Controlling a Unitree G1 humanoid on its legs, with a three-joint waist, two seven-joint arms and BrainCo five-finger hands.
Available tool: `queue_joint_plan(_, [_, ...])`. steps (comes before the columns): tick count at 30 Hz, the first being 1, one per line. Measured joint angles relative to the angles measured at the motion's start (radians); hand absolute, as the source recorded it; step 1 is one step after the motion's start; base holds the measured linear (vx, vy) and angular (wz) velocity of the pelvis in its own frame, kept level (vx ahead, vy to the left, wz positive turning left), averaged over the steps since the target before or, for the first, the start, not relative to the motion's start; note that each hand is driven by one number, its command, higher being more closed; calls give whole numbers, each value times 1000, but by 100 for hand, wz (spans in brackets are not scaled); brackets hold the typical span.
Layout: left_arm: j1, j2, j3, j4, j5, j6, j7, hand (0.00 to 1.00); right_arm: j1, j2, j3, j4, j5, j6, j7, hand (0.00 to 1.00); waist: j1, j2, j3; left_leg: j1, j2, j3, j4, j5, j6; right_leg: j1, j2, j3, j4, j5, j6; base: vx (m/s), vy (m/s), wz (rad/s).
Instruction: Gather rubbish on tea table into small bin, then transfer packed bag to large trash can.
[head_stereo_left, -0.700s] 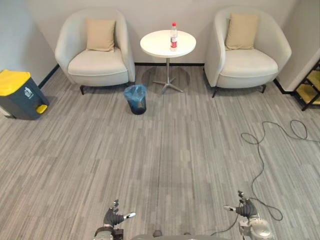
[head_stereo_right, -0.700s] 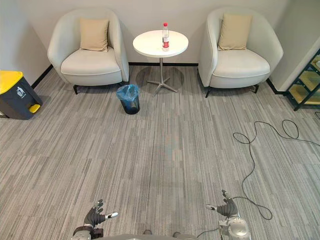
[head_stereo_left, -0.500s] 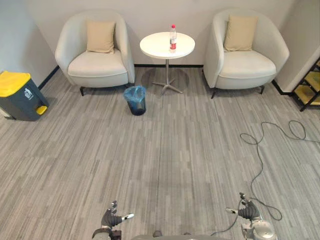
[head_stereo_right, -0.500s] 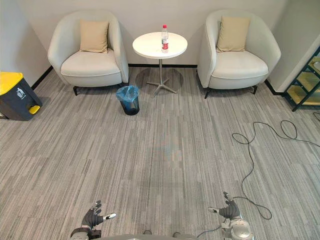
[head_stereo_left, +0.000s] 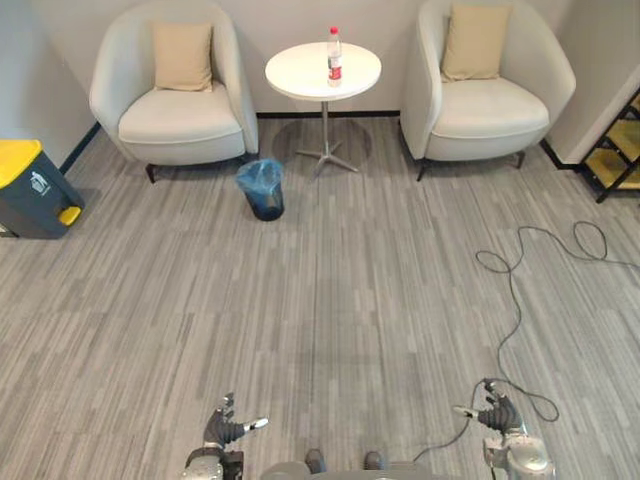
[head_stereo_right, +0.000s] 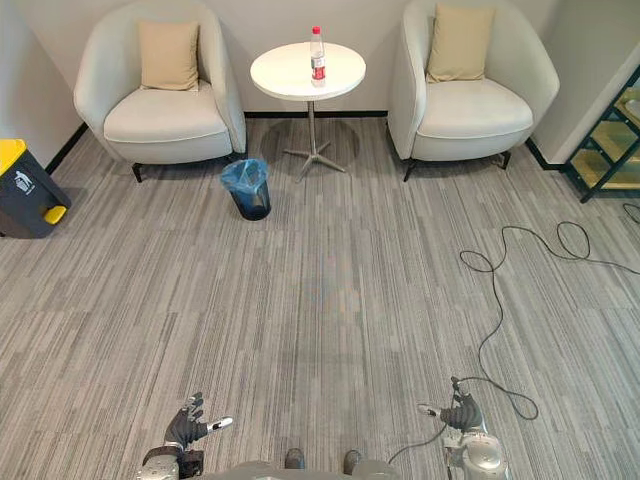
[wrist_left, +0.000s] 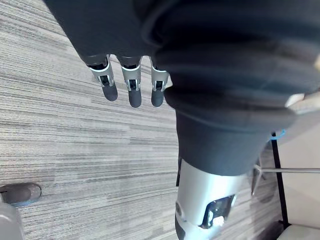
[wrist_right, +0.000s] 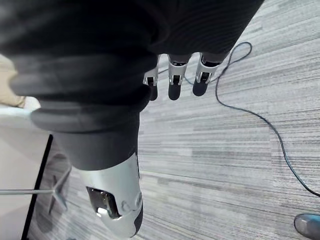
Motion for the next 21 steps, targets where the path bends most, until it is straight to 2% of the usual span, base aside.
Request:
queue_joint_plan(3, [-2, -1, 11, -31, -22, 0, 2, 0, -26, 0, 0, 0, 3, 9, -1, 0, 1, -1, 12, -40, -1, 29, 85, -72, 15, -77, -7, 17, 143, -87, 43, 92, 74, -31])
queue_joint_plan(4, [-2, 0, 11, -37, -33, 0, 2, 0, -31, 0, 0, 0, 4, 16, -1, 0, -2, 0, 23, -38, -8, 31, 118, -117, 30, -113, -20, 10, 250, -130, 100, 155, 94, -29])
queue_joint_plan(5, [-13, 3, 11, -39, -41, 0, 3, 0, -31, 2, 10, 1, 6, 20, -1, 0, 1, -2, 31, -22, -16, 35, 129, -145, 40, -195, -37, -23, 445, -141, 122, 231, 106, -18])
queue_joint_plan(6, [-19, 14, 8, -38, -48, 1, 5, 0, -29, 6, 17, 1, 7, 22, 0, 0, -1, -7, 45, 0, -23, 34, 138, -160, 53, -260, -54, -58, 586, -154, 124, 306, 90, -10])
queue_joint_plan(7, [-23, 27, 7, -38, -55, 1, 6, 0, -25, 10, 18, 1, 7, 26, 0, 0, -4, -14, 53, 27, -27, 32, 138, -178, 52, -295, -67, -82, 652, -172, 119, 306, 66, 5])
queue_joint_plan(10, [-45, 49, 9, -37, -75, 1, 23, 0, -25, -3, 18, 2, 8, 26, 0, 0, -20, -3, 66, 108, -20, 17, 103, -197, 49, -370, -71, -163, 585, -188, 91, 409, 46, 17])
queue_joint_plan(11, [-71, 47, 10, -37, -79, 1, 28, 0, -36, -15, 19, 2, 9, 26, 0, 0, -31, 3, 75, 150, -1, -15, 63, -198, 47, -403, -58, -187, 502, -179, 84, 563, -19, 69])
queue_joint_plan(12, [-91, 43, 8, -36, -86, -1, 30, 0, -45, -32, 19, 2, 9, 26, 0, 0, -55, 33, 92, 188, 30, -46, 20, -194, 31, -433, -32, -199, 383, -123, 72, 580, -34, 79])
queue_joint_plan(13, [-101, 43, 6, -37, -87, -4, 28, 0, -46, -40, 19, 1, 10, 25, 0, 0, -59, 36, 94, 200, 37, -66, 4, -189, 20, -443, -27, -198, 314, -81, 72, 773, -96, 88])
queue_joint_plan(14, [-119, 44, 8, -36, -87, -5, 29, 0, -38, -45, 17, 0, 10, 24, -1, 0, -67, 18, 91, 218, 36, -91, 9, -190, -3, -474, -30, -177, 229, 11, 55, 845, -143, 85])
queue_joint_plan(15, [-118, 38, 10, -35, -86, -6, 29, 0, -25, -48, 16, 1, 10, 25, -1, 0, -69, 15, 89, 235, 48, -113, 55, -216, -48, -482, -41, -177, 259, 136, -13, 727, -135, 70])
queue_joint_plan(16, [-121, 26, 10, -30, -86, -5, 30, 0, -22, -51, 17, 2, 10, 27, -1, 0, -71, 33, 96, 237, 67, -116, 97, -219, -57, -484, -32, -195, 310, 119, -35, 748, -179, 43])
queue_joint_plan(17, [-121, 17, 10, -28, -86, -4, 28, 0, -34, -39, 19, -5, 10, 25, 1, 0, -63, 39, 101, 192, 83, -109, 230, -168, -122, -473, -32, -216, 372, 56, -68, 582, -150, 17])
queue_joint_plan(18, [-120, 9, 11, -28, -86, -4, 28, 0, -34, -35, 20, -11, 11, 25, 1, 0, -61, 40, 102, 156, 81, -108, 328, -116, -124, -457, -34, -221, 389, 34, -81, 899, -231, 24])
queue_joint_plan(19, [-108, -15, 19, -32, -86, -3, 27, 0, -27, -35, 40, -31, 14, 25, 1, 0, -56, 40, 111, 80, 89, -95, 542, 69, -96, -372, -32, -222, 381, -14, -87, 739, -190, 23])
queue_joint_plan(20, [-85, -29, 21, -46, -86, -4, 27, 0, -21, -26, 62, -51, 27, 20, 1, 0, -44, 30, 124, 7, 143, -53, 755, 107, -75, -261, -17, -218, 344, -45, -106, 720, -174, 18])
queue_joint_plan(21, [-77, -30, 21, -59, -86, -4, 26, 0, -21, -11, 61, -65, 41, 19, -3, 0, -39, 35, 128, -28, 166, -28, 847, 72, -44, -207, -12, -218, 321, -52, -116, 624, -145, 3])
